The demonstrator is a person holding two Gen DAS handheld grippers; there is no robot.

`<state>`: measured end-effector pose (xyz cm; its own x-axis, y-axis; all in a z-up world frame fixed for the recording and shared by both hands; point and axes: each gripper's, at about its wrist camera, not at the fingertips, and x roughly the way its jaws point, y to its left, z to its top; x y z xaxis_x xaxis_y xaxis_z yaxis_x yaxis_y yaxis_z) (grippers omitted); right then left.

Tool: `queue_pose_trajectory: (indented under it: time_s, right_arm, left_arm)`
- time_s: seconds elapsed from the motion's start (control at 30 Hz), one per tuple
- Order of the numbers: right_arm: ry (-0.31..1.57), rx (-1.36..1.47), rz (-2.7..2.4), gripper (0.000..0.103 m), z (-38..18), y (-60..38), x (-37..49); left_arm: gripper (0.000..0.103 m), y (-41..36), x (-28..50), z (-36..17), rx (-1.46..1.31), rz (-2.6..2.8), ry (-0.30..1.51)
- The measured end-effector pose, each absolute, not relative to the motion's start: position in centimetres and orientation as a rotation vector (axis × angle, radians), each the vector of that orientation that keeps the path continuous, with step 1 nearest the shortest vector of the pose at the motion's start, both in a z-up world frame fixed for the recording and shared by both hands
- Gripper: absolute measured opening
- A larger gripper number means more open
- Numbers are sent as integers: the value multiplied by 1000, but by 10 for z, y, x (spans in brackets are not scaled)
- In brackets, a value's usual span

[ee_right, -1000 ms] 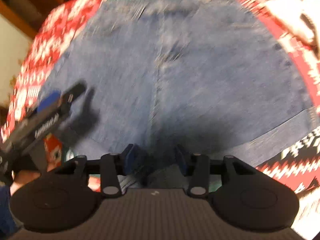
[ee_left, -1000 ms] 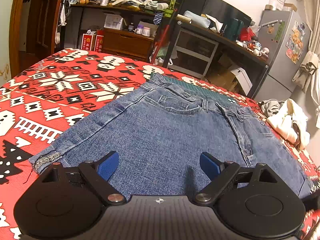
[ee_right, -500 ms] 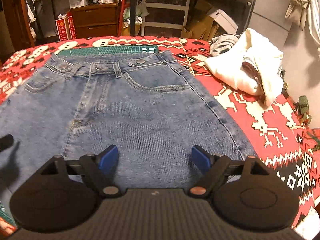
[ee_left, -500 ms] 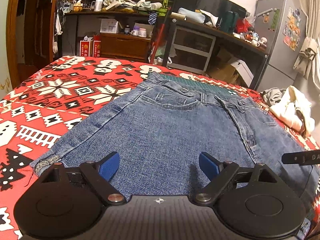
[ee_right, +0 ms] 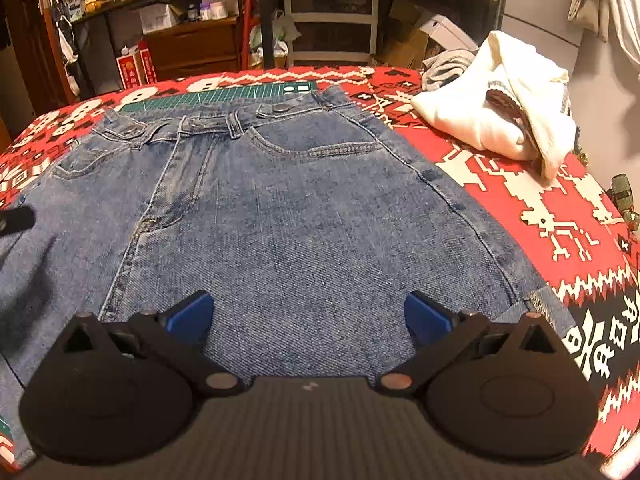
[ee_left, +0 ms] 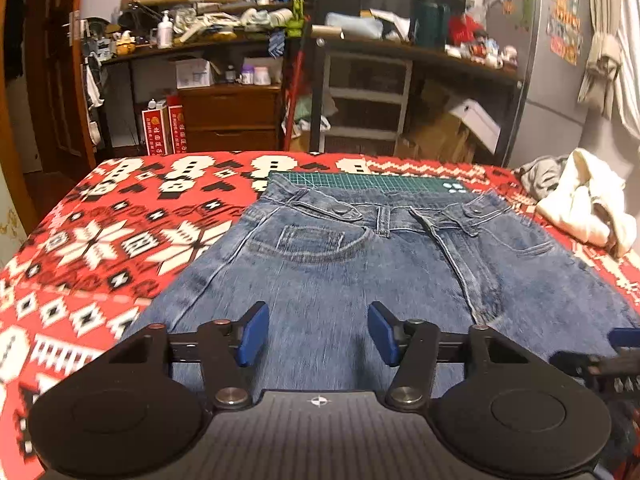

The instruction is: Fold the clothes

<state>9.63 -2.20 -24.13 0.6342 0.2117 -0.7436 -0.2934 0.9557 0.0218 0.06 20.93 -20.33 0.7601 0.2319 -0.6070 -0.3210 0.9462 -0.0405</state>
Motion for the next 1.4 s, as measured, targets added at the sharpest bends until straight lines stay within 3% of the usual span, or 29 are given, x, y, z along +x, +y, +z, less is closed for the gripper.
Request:
queue_pose_trajectory:
  time_s: [0.1, 0.2, 0.4, 0.47, 0.53, 0.57, 0.9, 1.03, 1.2, 1.4]
  right_arm:
    - [831, -103, 289, 103, -241, -23, 95]
    - [826, -104, 290, 103, -240, -23, 95]
    - [822, -103, 292, 103, -241, -24, 95]
    - [820, -103, 291, 103, -241, -24, 94]
    - [821, -103, 292, 103, -241, -24, 94]
    - [821, -103, 292, 103, -241, -24, 94]
    - [823, -103, 291, 103, -241, -24, 95]
    - [821, -104, 294, 103, -241, -24, 94]
    - [818, -105, 295, 103, -242, -24, 94]
    - [816, -105, 296, 103, -242, -24, 94]
  left_arm:
    - [39, 215, 24, -206, -123, 291, 685]
    - [35, 223, 45, -212, -112, 286, 738]
    - [37, 226, 52, -219, -93, 246, 772]
    - [46, 223, 47, -220, -87, 218, 783]
    - [69, 218, 41, -222, -70, 178, 801]
    - [71, 213, 37, -223, -47, 168, 805]
    - [78, 203, -7, -222, -49, 167, 837]
    - [89, 206, -25, -223, -94, 158, 866]
    - [95, 209, -46, -224, -84, 137, 890]
    - [93, 207, -54, -220, -54, 129, 924]
